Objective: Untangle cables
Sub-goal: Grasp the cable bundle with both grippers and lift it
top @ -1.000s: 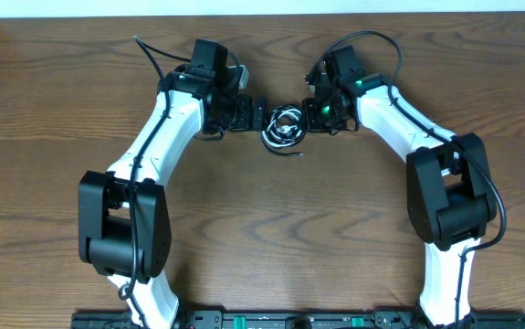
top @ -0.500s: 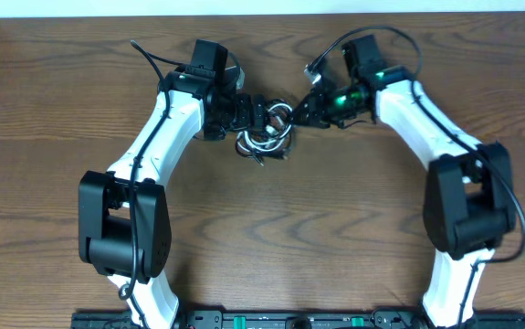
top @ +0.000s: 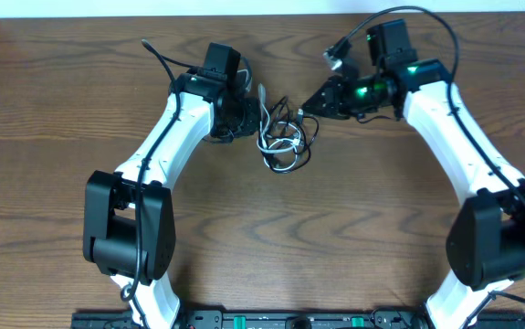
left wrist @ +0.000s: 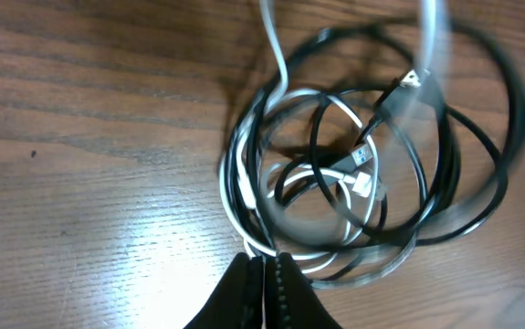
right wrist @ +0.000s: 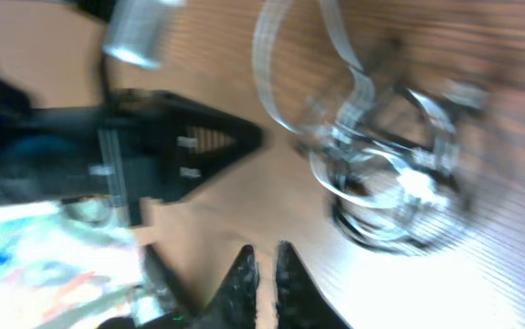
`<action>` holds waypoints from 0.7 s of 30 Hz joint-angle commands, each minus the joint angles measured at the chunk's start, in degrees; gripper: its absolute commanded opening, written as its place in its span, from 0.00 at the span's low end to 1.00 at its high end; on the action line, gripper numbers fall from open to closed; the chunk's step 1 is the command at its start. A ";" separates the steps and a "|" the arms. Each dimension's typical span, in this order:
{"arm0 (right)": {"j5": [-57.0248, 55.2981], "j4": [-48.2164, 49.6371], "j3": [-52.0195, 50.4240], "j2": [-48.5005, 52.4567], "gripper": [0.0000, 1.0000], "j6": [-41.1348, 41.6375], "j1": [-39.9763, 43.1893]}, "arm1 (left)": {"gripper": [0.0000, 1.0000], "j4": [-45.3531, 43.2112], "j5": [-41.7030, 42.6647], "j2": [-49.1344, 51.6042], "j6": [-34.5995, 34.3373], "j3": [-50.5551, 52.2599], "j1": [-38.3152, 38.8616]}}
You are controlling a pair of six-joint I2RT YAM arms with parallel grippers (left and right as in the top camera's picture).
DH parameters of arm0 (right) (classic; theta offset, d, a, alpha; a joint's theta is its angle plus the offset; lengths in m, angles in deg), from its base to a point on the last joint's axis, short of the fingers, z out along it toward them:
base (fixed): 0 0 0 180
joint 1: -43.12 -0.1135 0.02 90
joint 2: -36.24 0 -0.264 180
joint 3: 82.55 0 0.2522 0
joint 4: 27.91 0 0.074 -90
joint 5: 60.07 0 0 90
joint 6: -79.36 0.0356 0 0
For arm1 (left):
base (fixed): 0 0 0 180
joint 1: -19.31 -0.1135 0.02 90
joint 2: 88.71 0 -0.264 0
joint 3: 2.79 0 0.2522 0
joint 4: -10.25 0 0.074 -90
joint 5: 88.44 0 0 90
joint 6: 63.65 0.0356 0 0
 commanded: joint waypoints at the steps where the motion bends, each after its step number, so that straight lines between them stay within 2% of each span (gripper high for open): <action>1: -14.97 -4.02 0.81 -1.31 0.14 -0.22 0.09 | 0.08 -0.11 3.67 0.04 -1.99 -0.57 -0.22; 5: -24.55 -7.72 0.39 -1.31 0.48 -0.20 -0.61 | 0.08 -1.90 8.31 -0.46 -2.01 -0.57 -0.22; 6: -25.75 -8.02 0.20 -1.31 0.56 -0.20 -0.90 | 0.16 -2.16 8.31 -0.46 -2.03 -0.57 -0.22; 7: -26.23 -8.02 -0.13 -1.31 0.63 -0.20 -1.16 | 0.36 -2.25 8.31 -0.44 -2.12 -0.57 -0.22; 11: -26.25 -5.62 -2.25 -1.31 0.87 1.86 -2.91 | 0.89 -1.81 8.26 -0.33 -2.21 -0.55 0.39; 16: -26.34 -0.15 -5.77 -1.29 0.97 4.37 -5.46 | 0.92 -2.27 2.19 0.59 -2.21 -0.55 2.16; 21: -28.63 2.19 -7.69 -1.27 0.97 7.80 -6.82 | 0.92 -3.76 -2.01 2.19 -1.97 -0.55 3.98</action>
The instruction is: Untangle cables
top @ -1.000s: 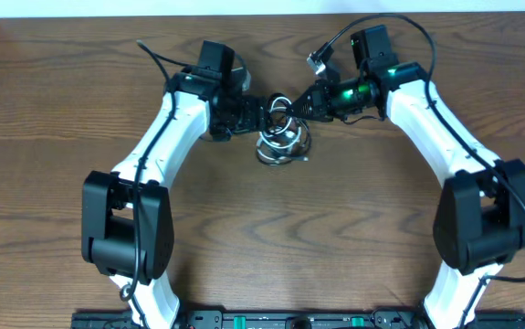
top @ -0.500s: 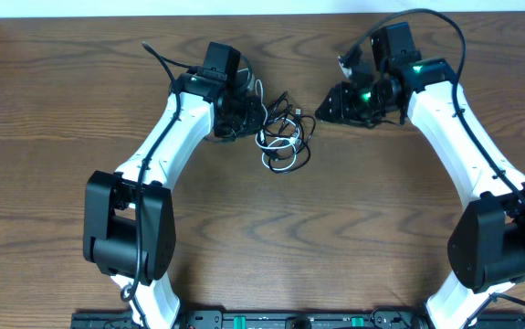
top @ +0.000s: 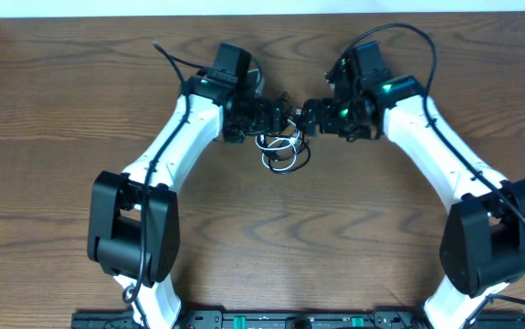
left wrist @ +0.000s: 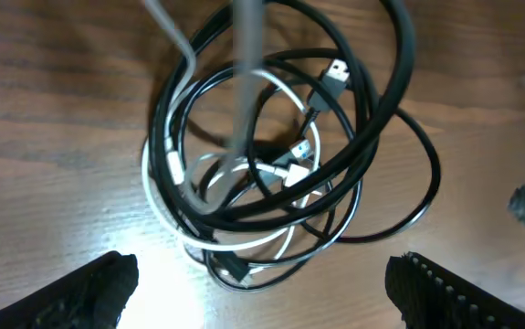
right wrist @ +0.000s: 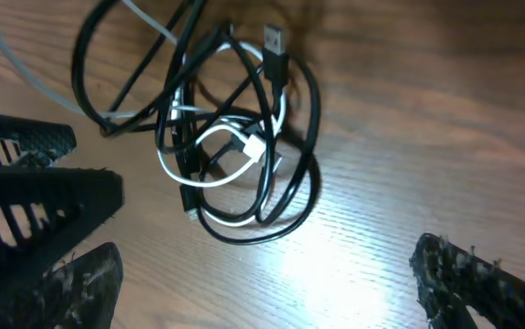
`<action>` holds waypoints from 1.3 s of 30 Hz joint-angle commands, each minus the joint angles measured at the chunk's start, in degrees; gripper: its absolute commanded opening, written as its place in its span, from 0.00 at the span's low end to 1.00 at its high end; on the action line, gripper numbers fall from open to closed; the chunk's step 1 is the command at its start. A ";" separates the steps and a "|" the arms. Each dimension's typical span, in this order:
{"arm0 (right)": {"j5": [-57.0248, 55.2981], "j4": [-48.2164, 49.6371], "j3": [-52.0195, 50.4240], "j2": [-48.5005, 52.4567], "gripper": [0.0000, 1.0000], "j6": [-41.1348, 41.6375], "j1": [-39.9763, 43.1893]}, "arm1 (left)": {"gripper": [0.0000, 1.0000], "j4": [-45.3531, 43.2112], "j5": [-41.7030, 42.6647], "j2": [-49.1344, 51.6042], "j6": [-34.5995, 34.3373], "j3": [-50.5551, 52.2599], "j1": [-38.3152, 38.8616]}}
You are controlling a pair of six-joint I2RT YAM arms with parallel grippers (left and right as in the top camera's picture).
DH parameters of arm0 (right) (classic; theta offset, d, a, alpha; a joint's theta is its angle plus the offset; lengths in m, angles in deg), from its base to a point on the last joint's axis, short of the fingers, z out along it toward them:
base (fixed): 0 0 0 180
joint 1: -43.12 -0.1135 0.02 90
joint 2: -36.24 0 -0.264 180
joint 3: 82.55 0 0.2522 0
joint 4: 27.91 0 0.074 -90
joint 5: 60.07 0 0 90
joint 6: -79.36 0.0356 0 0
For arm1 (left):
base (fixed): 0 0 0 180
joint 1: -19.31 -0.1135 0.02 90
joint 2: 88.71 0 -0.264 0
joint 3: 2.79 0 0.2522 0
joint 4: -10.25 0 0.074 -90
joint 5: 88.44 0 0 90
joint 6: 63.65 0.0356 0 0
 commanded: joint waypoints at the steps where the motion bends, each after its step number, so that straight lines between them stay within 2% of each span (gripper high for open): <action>1: -2.05 1.53 -1.29 -0.55 0.96 3.43 -0.81 | 0.92 -1.81 -5.73 2.32 0.55 -0.55 1.27; 4: -2.10 2.62 -1.90 -0.55 0.95 4.44 -1.20 | 0.92 -4.66 -9.27 3.54 0.52 -0.55 1.90; 8: -2.12 3.13 -2.32 -0.55 0.96 4.59 -1.62 | 0.90 -7.78 -9.38 6.12 0.52 -0.55 2.25; 9: -2.12 3.13 -2.32 -0.55 0.95 4.59 -1.66 | 0.82 -7.98 -9.38 6.54 0.52 -0.55 2.25; 11: -2.12 3.17 -2.32 -0.55 0.95 4.59 -1.64 | 0.50 -8.11 -9.38 7.15 0.52 -0.55 2.23; 12: -2.14 3.19 -2.32 -0.55 0.95 4.59 -1.64 | 0.23 -8.11 -9.33 7.10 0.50 -0.55 2.19; 13: -2.14 3.23 -2.32 -0.55 0.95 4.57 -1.64 | 0.13 -8.11 -9.03 6.80 0.48 -0.57 2.19; 14: -2.16 3.32 -2.32 -0.55 0.94 4.57 -1.64 | 0.10 -8.13 -8.68 6.49 0.48 -0.57 2.19; 18: -2.62 3.39 -2.32 -0.55 0.93 4.59 -1.64 | 0.08 -7.89 -5.27 2.67 0.46 -0.61 2.19; 24: -2.75 3.34 -2.36 -0.55 0.92 5.16 -1.66 | 0.08 -8.00 3.58 -8.94 -0.72 -0.61 2.21; 31: -2.75 3.34 -2.36 -0.55 0.92 6.32 -1.66 | 0.08 -7.69 3.65 -18.25 -7.54 -0.61 2.25; 35: -2.84 3.52 -2.36 -0.55 0.92 6.32 -1.84 | 0.08 -7.74 6.58 -20.50 -9.11 -0.61 2.25; 36: -3.30 3.56 -2.36 -0.55 0.90 6.32 -1.92 | 0.08 -7.72 7.65 -20.72 -9.81 -0.61 2.25; 39: -9.01 2.67 -2.64 -0.55 0.63 6.32 -2.14 | 0.08 -7.76 10.69 -20.85 -12.44 -0.61 2.14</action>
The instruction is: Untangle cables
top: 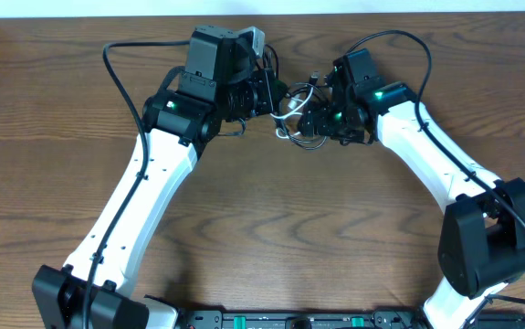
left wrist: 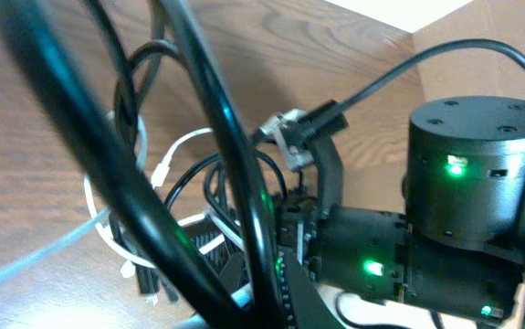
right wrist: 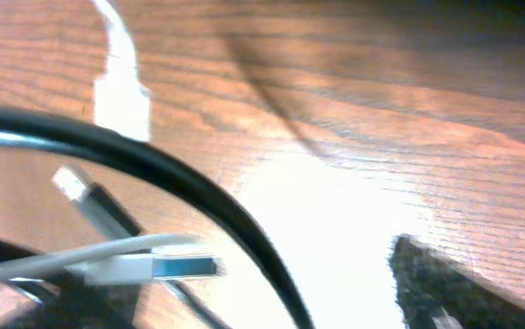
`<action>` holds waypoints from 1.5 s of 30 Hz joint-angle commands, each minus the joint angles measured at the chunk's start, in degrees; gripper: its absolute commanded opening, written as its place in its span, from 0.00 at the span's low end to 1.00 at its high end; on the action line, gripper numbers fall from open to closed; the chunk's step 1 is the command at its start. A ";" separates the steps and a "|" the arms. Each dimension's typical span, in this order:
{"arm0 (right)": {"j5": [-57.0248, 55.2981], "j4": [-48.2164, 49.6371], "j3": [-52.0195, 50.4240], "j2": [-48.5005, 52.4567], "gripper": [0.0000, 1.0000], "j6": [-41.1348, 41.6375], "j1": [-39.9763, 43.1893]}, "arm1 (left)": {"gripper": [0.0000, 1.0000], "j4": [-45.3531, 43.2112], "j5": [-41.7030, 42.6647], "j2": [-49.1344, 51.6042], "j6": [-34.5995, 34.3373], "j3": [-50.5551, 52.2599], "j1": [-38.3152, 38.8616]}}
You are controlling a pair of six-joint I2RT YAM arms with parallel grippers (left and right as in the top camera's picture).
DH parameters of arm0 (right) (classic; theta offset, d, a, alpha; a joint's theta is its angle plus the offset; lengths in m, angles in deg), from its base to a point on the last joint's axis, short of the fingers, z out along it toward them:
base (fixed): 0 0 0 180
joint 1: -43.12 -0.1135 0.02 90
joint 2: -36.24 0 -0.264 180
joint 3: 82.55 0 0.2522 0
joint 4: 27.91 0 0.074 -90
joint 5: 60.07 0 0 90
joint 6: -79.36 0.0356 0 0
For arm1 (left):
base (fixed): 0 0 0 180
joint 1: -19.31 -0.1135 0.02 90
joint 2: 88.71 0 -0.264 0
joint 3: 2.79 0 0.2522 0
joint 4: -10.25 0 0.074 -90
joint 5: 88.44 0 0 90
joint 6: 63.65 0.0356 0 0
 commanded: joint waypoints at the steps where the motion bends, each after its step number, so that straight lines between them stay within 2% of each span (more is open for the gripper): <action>1: -7.87 -1.42 -0.74 -0.55 0.50 0.48 -0.76 | 0.08 -0.17 5.22 -1.03 -3.78 -0.72 -0.04; 3: -12.15 -2.73 -1.27 -0.55 0.37 1.62 -0.76 | 0.08 -0.13 4.24 -1.05 -3.50 -0.72 -0.07; 5: -15.02 -3.80 -1.84 -0.55 0.28 4.15 -0.72 | 0.08 1.16 -0.44 -1.03 -3.32 -0.72 -0.04; 9: -9.16 -3.50 -1.86 -0.55 0.01 4.96 -0.70 | 0.08 6.56 -10.12 -0.61 -4.33 -0.72 0.13; 15: 7.76 -0.79 -1.31 -0.96 0.01 0.70 -0.17 | 0.08 10.47 -11.41 0.15 -4.42 -0.70 0.11; 19: 19.98 -0.87 -0.76 -2.73 0.01 -3.17 1.57 | 0.08 13.88 -20.20 0.15 -4.50 -0.70 0.11; 22: 28.85 -1.22 -0.76 -5.11 0.01 -5.99 3.08 | 0.09 15.47 -22.53 0.15 -4.85 -0.66 0.11; 28: 32.72 -2.05 -0.76 -11.15 0.01 -6.86 4.31 | 0.16 15.96 -22.51 0.35 -4.87 -0.24 0.13; 33: 32.52 1.33 -0.76 -16.81 0.01 -6.86 5.09 | 0.64 16.41 -22.27 1.14 -4.85 0.37 0.13; 42: 24.48 1.33 -0.79 -19.39 0.01 -6.23 3.43 | 0.70 16.20 -17.38 1.27 -4.85 0.37 0.13; 45: 26.43 7.43 -0.79 -19.21 0.01 3.06 2.08 | 0.70 16.15 -17.59 1.46 -4.85 0.37 0.11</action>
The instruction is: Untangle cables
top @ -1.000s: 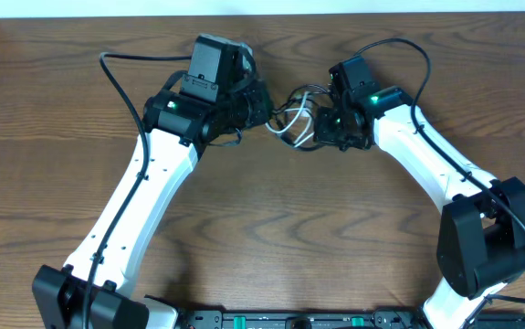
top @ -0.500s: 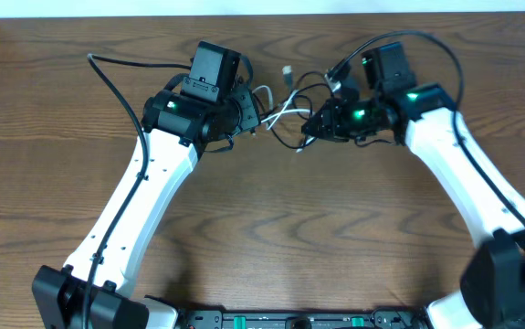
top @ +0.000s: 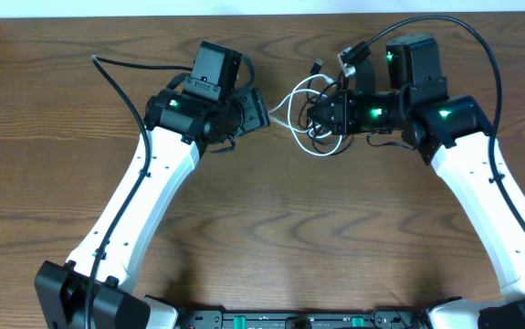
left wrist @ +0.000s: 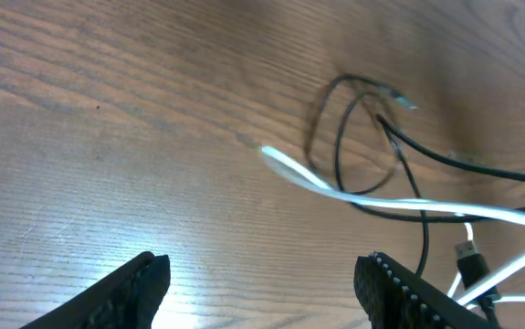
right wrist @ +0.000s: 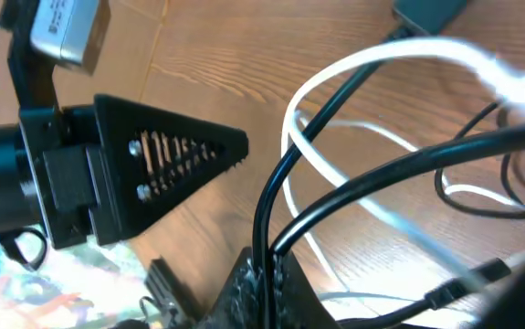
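The tangle [top: 320, 121] of black and white cables sits between the two arms at the back of the table. My right gripper [top: 328, 117] is shut on two strands of black cable [right wrist: 285, 196], pinched between its fingertips [right wrist: 264, 270]. White cable [right wrist: 335, 82] loops around them. My left gripper [top: 257, 110] stands open just left of the bundle with nothing between its fingers [left wrist: 139, 285]. In its view a white cable [left wrist: 381, 203] and a thin black loop [left wrist: 340, 137] lie to the right, ahead of the jaws.
The wooden table [top: 271, 238] stretches toward the front. The left arm's own black lead [top: 125, 78] trails to the back left. In the right wrist view the left gripper's black finger [right wrist: 166, 155] points at the bundle from the left.
My right gripper was open in the cables; now it is shut on black strands, and the bundle is farther right. My left gripper, then deep in the tangle, is now open beside it.
Both grippers were shut on either side of the tangle. Then both were open over it. Later both were in the cables at the back of the table. Now the right one holds black strands and the left one is free.
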`<action>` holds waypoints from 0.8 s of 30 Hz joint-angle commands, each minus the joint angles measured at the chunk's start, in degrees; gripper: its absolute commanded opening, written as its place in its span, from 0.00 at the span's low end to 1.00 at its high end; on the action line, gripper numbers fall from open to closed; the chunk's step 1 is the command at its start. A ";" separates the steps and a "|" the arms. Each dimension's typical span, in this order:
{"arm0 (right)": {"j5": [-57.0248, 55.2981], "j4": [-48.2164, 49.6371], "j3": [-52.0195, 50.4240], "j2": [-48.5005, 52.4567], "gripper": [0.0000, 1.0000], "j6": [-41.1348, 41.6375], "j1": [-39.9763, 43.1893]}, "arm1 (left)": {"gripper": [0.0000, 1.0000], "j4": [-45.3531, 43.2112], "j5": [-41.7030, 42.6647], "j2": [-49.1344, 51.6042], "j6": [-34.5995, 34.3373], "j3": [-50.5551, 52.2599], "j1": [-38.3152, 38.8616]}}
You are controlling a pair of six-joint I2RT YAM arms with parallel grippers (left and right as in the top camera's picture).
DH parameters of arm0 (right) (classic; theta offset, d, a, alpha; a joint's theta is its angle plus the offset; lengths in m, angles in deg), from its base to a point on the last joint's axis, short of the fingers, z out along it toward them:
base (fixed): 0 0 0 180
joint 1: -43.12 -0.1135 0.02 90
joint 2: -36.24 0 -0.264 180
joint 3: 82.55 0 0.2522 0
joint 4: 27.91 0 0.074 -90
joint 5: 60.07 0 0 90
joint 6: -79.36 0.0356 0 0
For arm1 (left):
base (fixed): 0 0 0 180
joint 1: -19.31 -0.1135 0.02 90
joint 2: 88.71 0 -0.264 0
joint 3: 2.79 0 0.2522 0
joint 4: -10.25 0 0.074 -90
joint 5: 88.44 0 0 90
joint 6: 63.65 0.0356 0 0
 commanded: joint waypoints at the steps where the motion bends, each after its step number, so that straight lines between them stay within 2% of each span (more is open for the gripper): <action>1: 3.15 7.61 0.74 -0.13 0.01 8.74 -1.64 | 0.70 0.07 0.61 0.74 0.09 0.37 0.00; 5: 10.58 18.84 0.74 -0.15 0.01 11.76 -1.31 | 0.70 0.13 0.61 0.87 0.11 0.37 0.00; 7: 10.47 20.41 0.74 -0.15 0.01 11.87 -1.03 | 0.71 0.13 0.61 0.87 0.11 0.37 0.00; 10: 2.95 15.17 0.74 -0.15 0.03 11.17 -0.85 | 0.70 0.13 0.59 0.87 0.11 0.37 0.00; 14: -16.52 1.03 0.70 -0.13 0.09 11.21 -1.40 | 0.70 0.13 0.22 0.87 0.13 0.37 0.00; 16: -22.45 -3.63 0.59 -0.15 0.18 11.21 -1.70 | 0.70 0.13 0.22 0.87 0.11 0.37 0.00; 18: -23.02 -5.53 0.59 -0.13 0.27 11.19 -1.75 | 0.70 0.13 0.24 0.87 0.11 0.37 0.00; 20: -21.16 -5.77 0.59 -0.15 0.50 10.38 -1.79 | 0.71 0.24 0.24 0.87 0.11 0.37 0.02; 21: -19.80 -5.57 0.59 -0.15 0.56 9.20 -1.81 | 0.71 0.31 0.24 0.87 0.11 0.37 0.02; 24: -16.79 -4.42 0.59 -0.15 0.61 6.78 -1.86 | 0.71 0.33 0.24 0.87 0.11 0.37 0.02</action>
